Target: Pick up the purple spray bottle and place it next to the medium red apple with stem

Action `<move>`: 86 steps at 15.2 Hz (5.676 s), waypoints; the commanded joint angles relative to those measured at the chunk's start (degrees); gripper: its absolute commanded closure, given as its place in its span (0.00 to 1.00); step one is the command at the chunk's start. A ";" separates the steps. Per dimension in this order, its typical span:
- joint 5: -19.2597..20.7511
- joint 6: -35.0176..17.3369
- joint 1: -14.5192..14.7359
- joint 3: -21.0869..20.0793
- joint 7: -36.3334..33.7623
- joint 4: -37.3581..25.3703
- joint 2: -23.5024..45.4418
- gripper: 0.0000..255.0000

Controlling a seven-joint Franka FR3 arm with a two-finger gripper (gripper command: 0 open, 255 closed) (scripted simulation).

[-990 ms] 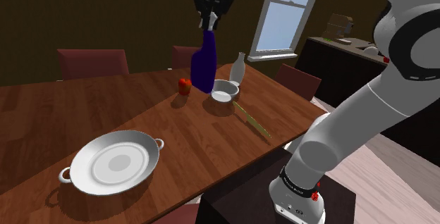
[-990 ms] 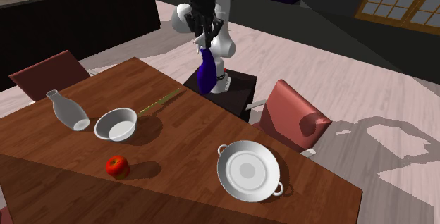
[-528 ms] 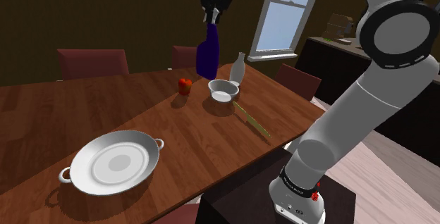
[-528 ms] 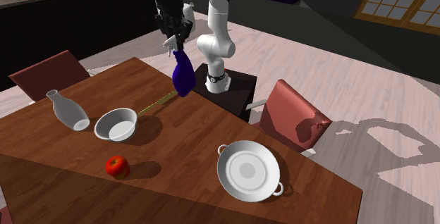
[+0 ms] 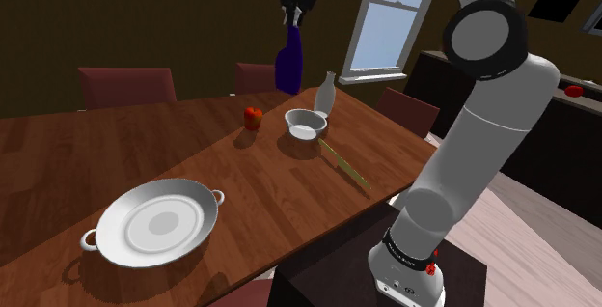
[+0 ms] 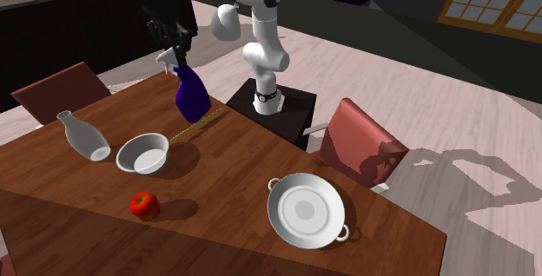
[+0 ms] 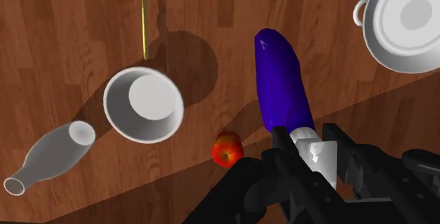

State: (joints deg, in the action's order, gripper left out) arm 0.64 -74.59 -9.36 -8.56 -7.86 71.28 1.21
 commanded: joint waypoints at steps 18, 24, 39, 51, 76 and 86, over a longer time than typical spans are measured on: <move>0.34 -8.76 -3.85 2.69 6.60 2.46 6.24 1.00; 0.09 -14.33 -4.02 2.77 6.72 10.26 4.00 1.00; -0.16 -26.73 -4.18 2.87 6.84 25.17 1.47 1.00; -0.11 -35.91 -4.19 2.88 6.78 34.03 1.80 1.00; 0.19 -45.33 -4.15 2.90 6.55 41.20 4.07 0.00; -0.09 -38.48 -4.19 2.88 6.74 36.53 1.86 0.00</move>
State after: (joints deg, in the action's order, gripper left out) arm 0.55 -113.11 -13.55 -5.67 -1.11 107.82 3.09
